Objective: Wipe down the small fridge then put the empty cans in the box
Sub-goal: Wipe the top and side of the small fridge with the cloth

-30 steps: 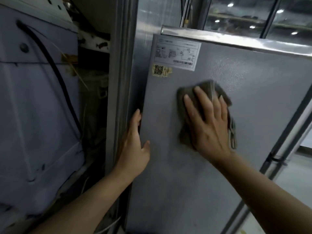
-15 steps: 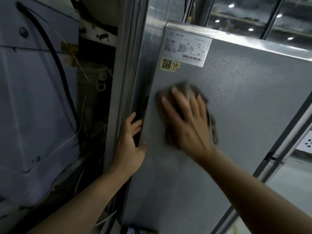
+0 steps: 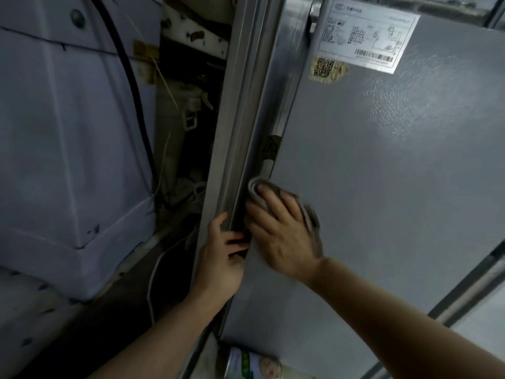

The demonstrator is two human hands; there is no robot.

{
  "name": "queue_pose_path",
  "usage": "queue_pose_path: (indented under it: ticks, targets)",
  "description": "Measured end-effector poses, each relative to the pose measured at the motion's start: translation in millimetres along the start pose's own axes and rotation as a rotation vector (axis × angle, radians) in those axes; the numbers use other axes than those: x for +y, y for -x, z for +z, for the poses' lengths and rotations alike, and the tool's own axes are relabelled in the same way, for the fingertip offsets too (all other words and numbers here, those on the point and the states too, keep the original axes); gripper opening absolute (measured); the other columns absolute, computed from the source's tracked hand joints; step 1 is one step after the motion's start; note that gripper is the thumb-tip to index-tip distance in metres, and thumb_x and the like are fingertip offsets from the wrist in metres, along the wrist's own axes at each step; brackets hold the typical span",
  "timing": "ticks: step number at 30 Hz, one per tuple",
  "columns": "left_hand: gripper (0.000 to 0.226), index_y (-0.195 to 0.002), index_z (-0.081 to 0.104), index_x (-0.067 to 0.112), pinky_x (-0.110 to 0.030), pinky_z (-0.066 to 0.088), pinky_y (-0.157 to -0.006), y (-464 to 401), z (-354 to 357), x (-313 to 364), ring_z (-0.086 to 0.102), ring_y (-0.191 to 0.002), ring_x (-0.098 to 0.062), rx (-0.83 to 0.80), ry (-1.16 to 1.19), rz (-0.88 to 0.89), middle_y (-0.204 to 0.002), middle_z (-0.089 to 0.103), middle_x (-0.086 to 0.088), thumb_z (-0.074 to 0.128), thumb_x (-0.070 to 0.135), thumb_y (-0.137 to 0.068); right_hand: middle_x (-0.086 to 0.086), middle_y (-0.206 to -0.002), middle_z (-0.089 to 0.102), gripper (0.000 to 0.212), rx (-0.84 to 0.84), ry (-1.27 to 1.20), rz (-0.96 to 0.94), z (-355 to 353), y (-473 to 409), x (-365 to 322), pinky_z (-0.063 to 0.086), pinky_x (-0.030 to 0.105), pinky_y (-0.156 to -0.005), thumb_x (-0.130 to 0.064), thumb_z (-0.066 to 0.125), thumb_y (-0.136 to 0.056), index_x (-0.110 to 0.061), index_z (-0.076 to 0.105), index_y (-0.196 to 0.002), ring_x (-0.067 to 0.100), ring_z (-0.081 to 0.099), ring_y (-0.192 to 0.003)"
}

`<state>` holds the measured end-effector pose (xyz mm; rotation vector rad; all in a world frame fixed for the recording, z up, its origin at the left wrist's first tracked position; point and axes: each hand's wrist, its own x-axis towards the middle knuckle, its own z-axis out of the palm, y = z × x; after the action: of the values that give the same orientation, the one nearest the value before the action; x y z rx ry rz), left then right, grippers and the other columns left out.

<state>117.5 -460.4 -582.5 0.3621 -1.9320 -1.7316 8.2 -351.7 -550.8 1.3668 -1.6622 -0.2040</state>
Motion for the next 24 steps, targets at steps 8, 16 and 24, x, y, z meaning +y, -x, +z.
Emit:
queue_pose_path:
  ticks: [8,16,24]
  targets:
    - [0.074,-0.143,0.026,0.019,-0.021,0.039,-0.091,-3,-8,12,0.048,-0.120,-0.013,-0.024,-0.160,0.036,-0.138,0.046,-0.004,0.047,-0.016,-0.082,0.006,-0.151,0.035,0.071,-0.121,0.098,-0.015,-30,8,12,-0.004,0.043,-0.116,-0.023,0.066,-0.075,-0.018,0.042,-0.142,0.033,0.020,-0.140]
    - [0.062,-0.135,0.040,0.022,-0.020,0.044,-0.088,-4,20,9,0.053,-0.107,-0.008,0.057,-0.161,0.102,-0.126,0.055,0.002,0.055,-0.008,-0.083,0.003,-0.152,0.026,0.058,0.093,0.093,0.315,-36,21,23,0.004,0.046,-0.115,-0.027,0.056,-0.091,-0.020,0.035,-0.144,0.034,0.007,-0.144]
    - [0.065,-0.139,0.036,0.026,-0.030,0.044,-0.096,11,33,5,0.052,-0.118,-0.014,0.087,-0.324,0.204,-0.135,0.051,0.005,0.056,-0.001,-0.083,-0.004,-0.157,0.017,0.069,-0.257,0.142,0.002,-22,102,-2,0.002,0.041,-0.116,-0.028,0.045,-0.085,-0.023,0.020,-0.150,0.024,-0.004,-0.147]
